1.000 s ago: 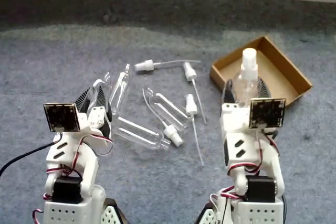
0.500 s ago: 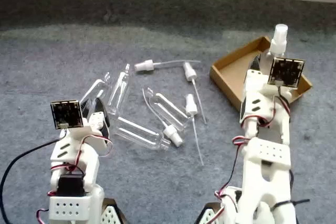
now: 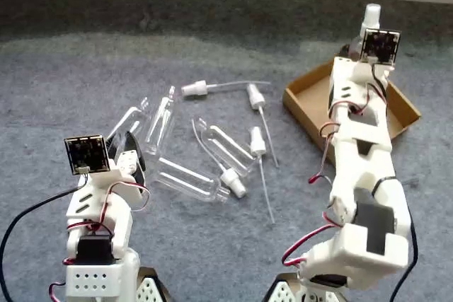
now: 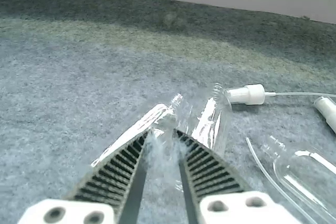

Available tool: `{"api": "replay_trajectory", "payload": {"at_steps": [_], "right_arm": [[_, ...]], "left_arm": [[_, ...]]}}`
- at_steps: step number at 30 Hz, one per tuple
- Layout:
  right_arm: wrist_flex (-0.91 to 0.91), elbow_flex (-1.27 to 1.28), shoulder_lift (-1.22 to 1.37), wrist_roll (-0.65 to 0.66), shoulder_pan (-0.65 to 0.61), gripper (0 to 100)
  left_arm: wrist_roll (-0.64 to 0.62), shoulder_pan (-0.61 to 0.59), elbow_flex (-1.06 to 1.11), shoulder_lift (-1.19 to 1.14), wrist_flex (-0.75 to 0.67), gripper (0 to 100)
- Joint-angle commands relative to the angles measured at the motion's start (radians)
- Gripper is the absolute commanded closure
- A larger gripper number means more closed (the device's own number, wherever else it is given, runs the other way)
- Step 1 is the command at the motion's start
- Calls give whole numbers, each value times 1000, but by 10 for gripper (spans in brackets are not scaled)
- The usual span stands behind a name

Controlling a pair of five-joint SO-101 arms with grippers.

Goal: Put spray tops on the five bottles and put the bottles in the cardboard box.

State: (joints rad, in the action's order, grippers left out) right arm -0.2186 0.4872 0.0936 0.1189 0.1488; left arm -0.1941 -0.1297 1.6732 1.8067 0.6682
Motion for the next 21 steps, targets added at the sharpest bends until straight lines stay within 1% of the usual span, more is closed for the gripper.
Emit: {"api": "replay_trajectory", "payload": {"at_steps": [1, 7, 21], "right_arm": [[-30, -180, 44, 15, 16, 839], [-30, -197, 56, 17, 15, 837], [-31, -197, 62, 9, -39, 837]], "left_arm": [[11, -5, 21, 15, 2, 976], [11, -5, 21, 15, 2, 976], [11, -5, 21, 15, 2, 976]]}}
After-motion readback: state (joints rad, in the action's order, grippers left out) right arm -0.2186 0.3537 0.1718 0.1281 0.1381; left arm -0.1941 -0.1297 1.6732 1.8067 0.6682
